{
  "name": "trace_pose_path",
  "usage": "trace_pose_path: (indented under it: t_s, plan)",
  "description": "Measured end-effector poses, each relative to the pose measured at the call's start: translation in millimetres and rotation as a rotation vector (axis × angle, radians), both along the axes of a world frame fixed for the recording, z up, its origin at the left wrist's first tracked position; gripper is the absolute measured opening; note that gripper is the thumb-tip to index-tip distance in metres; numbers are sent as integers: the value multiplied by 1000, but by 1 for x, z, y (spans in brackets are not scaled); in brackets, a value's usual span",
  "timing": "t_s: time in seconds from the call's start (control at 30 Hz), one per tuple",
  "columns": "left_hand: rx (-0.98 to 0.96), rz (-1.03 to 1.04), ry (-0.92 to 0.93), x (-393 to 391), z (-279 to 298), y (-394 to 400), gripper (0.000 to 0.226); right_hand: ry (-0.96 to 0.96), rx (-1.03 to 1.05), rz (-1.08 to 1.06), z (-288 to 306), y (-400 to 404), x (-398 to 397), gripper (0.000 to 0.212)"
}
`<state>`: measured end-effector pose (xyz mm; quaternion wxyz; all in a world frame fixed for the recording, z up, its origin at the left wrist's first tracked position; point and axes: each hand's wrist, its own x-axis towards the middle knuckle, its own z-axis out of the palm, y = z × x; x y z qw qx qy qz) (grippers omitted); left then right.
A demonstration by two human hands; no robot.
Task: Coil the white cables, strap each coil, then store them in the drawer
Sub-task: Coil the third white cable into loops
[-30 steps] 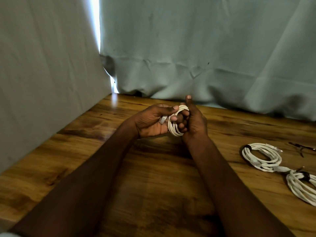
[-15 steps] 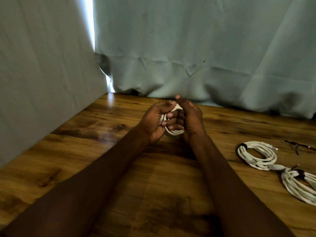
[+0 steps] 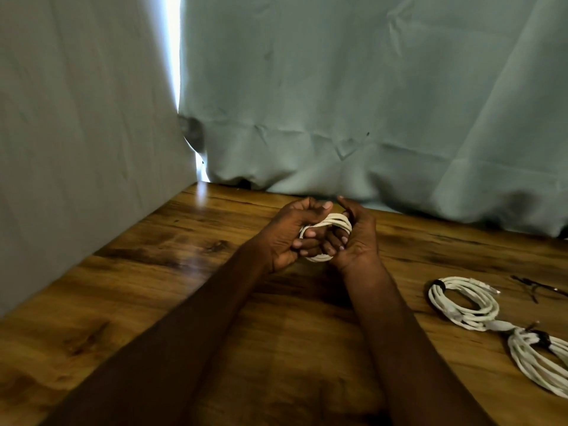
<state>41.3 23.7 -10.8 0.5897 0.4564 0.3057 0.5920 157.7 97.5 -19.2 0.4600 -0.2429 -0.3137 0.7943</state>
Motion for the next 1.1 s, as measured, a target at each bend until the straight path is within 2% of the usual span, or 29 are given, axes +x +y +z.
trace_pose_path:
  t_s: [0.1,0.17,0.23,0.3,0.4,0.47,0.53,0.63,0.67,0.73,0.83,0.97,1.1]
  plan:
    - [-9,-136,73,-5,-5,-2,25,-180,17,-143,-8,4,-4,35]
    - [-23,-177,106,-9,-6,-2,25,-301,46,-217,-11,2,-5,33]
    - [-50,-195,105,-10,-5,-3,24,-324,101,-294,-10,-2,-6,26]
    - [-69,-214,111,-7,-5,-7,34,-314,215,-447,-9,-8,-6,19]
    - [-52,-215,118,2,-8,-9,50,-354,390,-585,-14,-12,-5,40]
    - [-52,-174,88,7,-9,-6,43,-367,423,-598,-12,-13,-4,46]
    - [-64,-141,98,12,-8,-6,33,-344,422,-604,-13,-14,-1,41]
    - [-40,-4,139,15,-12,-3,25,-320,371,-570,-11,-19,0,15]
    - [-35,43,138,17,-14,-2,25,-328,343,-543,-12,-19,0,12]
    - [-29,108,103,19,-15,-1,26,-344,281,-490,-10,-19,0,27]
    - [-37,181,22,19,-15,-2,25,-333,250,-523,-10,-20,1,41]
    - [-57,244,-20,13,-14,-5,29,-241,236,-554,-11,-37,13,39]
    - [-31,253,-15,22,-12,-5,27,-259,298,-569,-15,-69,34,34]
